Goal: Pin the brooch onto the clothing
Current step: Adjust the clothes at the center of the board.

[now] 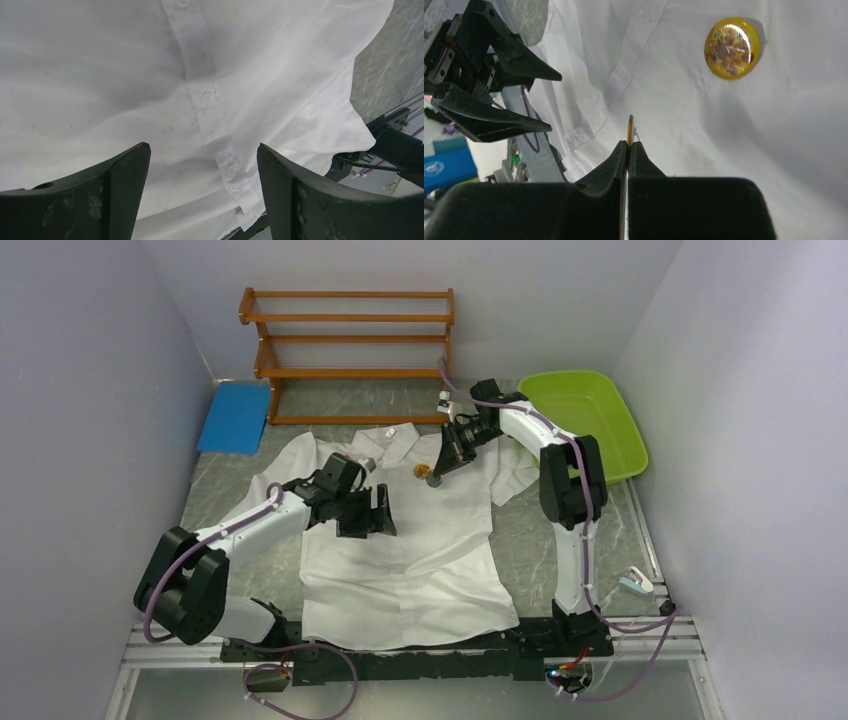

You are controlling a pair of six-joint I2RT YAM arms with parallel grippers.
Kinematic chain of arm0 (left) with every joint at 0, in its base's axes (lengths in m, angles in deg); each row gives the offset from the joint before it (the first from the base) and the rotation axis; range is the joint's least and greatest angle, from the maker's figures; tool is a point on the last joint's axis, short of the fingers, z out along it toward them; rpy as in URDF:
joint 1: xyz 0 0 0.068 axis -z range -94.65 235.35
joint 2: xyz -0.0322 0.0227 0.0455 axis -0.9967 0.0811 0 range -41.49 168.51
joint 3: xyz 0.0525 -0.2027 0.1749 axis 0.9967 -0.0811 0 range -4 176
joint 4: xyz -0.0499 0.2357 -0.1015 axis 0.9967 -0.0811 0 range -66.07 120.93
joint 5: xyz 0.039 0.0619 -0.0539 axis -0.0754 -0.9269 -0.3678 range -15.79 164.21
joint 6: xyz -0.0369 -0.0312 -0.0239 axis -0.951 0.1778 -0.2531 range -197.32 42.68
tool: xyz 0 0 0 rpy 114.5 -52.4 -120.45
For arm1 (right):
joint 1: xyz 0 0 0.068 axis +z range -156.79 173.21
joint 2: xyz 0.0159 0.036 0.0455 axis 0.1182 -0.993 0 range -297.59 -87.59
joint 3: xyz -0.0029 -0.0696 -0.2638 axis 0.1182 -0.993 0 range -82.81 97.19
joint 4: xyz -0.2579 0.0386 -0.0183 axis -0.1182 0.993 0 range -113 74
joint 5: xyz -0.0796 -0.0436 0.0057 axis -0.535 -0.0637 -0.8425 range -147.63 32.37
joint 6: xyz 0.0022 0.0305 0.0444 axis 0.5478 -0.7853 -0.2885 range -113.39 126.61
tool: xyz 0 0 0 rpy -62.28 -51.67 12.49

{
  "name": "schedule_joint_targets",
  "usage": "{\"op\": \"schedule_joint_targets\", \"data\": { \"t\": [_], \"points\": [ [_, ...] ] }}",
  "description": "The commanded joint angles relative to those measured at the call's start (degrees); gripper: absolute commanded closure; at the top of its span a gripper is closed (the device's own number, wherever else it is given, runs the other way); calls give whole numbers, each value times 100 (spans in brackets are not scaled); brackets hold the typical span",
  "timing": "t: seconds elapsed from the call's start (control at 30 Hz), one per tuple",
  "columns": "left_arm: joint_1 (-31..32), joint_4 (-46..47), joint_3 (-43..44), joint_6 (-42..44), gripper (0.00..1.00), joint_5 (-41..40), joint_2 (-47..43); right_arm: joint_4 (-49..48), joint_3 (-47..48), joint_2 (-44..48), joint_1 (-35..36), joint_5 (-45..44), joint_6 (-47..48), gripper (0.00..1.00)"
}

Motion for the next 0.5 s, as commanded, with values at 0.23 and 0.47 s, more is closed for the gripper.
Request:
{"op": "schedule_joint_targets", "data": {
  "t": [0.23,0.47],
  "points": [
    [-142,240,-362,257,14,194,-280,2363,2378,-1660,137,817,1337,100],
    [-138,231,-530,232,14,109,-158,2704,3392,-2307,262,541,1406,100]
  ]
}}
